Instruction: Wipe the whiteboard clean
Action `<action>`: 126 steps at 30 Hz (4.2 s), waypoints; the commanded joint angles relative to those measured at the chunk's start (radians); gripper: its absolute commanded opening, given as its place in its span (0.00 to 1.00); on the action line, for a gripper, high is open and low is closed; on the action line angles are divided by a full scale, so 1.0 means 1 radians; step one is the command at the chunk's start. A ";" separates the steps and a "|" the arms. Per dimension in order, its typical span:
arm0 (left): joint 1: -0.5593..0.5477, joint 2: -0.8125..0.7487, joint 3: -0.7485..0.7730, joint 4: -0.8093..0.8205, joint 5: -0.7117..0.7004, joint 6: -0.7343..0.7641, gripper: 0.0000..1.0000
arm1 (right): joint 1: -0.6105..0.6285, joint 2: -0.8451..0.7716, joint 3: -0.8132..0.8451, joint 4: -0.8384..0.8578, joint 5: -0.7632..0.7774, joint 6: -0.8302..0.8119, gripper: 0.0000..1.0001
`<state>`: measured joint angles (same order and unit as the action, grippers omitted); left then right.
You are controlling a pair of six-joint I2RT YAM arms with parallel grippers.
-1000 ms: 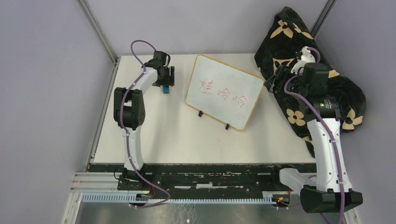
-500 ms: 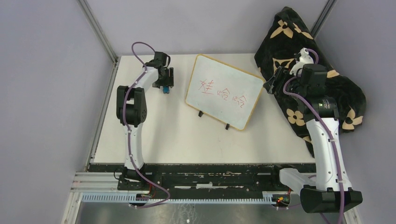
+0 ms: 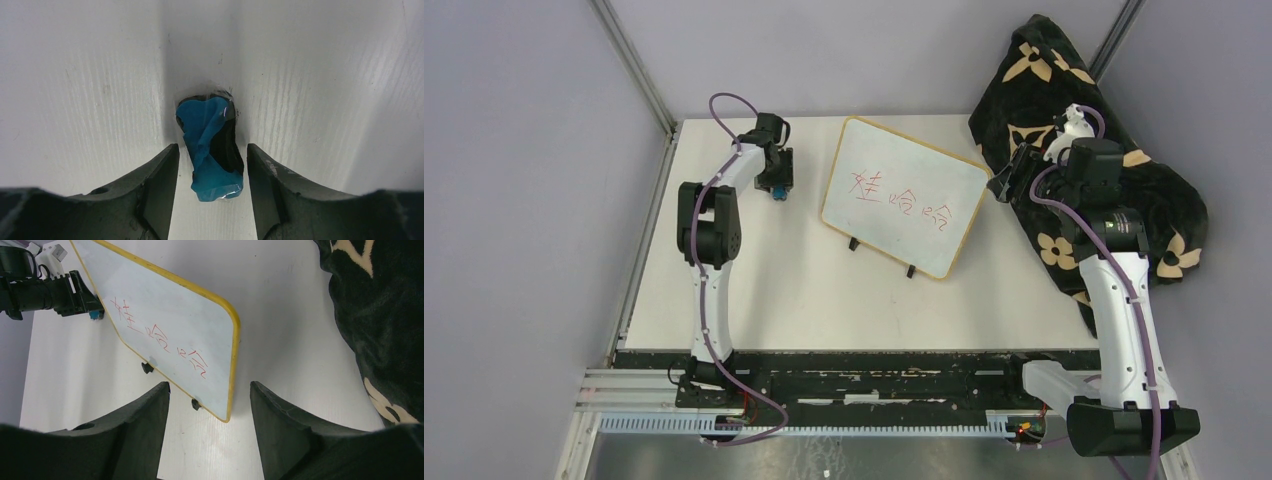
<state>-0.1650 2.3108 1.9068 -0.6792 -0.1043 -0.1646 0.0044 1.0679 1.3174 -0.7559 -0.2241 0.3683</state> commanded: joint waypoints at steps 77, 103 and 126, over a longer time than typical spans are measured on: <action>-0.174 -0.833 -0.767 0.605 0.514 0.128 0.04 | -0.249 0.366 -0.057 0.555 -0.758 0.102 0.65; -0.291 -0.772 -0.674 0.599 0.490 0.090 0.04 | -0.193 0.309 -0.200 0.573 -0.742 0.063 0.54; -0.322 -0.552 -0.468 0.587 0.472 0.094 0.03 | -0.182 0.336 -0.220 0.560 -0.716 0.041 0.18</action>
<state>-0.4793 1.7370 1.3762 -0.1253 0.3687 -0.0551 -0.1841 1.4067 1.0874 -0.2150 -0.9203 0.4080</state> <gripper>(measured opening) 0.302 0.238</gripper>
